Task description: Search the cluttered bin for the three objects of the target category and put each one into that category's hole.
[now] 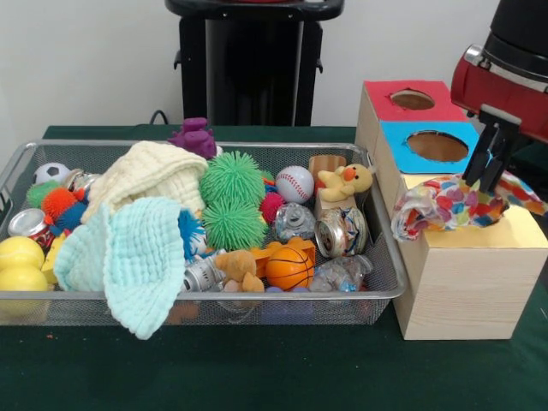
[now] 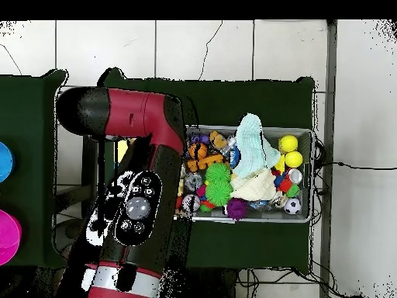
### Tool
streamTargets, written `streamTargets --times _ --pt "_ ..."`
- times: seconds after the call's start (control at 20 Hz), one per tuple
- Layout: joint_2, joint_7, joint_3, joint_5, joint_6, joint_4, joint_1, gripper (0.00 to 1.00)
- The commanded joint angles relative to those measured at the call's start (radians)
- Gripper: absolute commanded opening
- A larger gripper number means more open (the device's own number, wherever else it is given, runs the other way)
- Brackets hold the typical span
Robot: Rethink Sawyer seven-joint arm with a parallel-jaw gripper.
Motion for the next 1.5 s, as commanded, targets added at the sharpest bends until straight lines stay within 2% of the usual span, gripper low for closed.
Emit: streamTargets --times 0.05,0.1,0.85,1.2,1.5 --pt "0.014 0.168 0.037 -0.021 0.056 0.039 -0.023 0.0" --pt "0.016 0.2 0.027 -0.012 0.065 0.039 -0.024 0.0" --pt "0.022 0.212 0.014 -0.011 0.081 0.044 -0.02 0.0" --pt "0.019 0.178 0.0 -0.036 0.051 0.038 -0.029 0.0" --pt "0.021 0.168 -0.007 -0.042 0.08 0.012 -0.036 0.0"
